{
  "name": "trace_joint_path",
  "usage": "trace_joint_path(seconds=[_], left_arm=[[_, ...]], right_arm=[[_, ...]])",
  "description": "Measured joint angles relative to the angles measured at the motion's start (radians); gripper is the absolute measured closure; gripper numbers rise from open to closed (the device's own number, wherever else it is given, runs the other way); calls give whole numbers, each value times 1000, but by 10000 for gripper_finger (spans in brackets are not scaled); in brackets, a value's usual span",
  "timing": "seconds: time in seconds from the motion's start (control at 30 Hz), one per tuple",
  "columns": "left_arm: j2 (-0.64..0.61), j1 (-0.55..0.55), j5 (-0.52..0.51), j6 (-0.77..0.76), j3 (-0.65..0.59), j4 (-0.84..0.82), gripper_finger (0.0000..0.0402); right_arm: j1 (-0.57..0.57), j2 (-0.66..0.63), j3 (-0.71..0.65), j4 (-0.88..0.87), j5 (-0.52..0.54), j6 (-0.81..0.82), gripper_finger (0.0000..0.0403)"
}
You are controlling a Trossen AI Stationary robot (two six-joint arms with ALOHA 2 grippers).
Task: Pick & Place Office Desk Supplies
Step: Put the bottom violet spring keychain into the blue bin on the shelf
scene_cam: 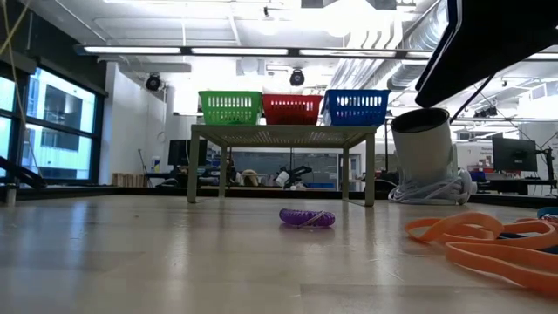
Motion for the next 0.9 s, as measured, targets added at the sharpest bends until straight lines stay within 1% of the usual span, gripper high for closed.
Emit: trace_joint_path(seconds=[0.07,0.17,0.33,0.47,0.53,0.63,0.77,0.9], left_arm=[[9,-16,3,-101,0,1,223],[35,-43,-8,-170,0,8,223],[91,-64,-13,-128,0,24,223],[113,-80,-38,-132,0,112,223],[120,-94,-38,-160,0,150,223],[142,-116,-34,-208,0,151,223],[172,-130,-11,-221,0,150,223],[177,-130,-7,-230,0,152,223]], right_arm=[[0,0,0,0,0,-8,188],[0,0,0,0,0,-31,188],[0,0,0,0,7,-98,188],[-6,0,0,0,38,-112,188],[-11,0,0,1,56,-112,188],[-16,0,0,2,64,-112,188],[-16,0,0,3,59,-138,188],[-9,0,0,4,53,-138,188]])
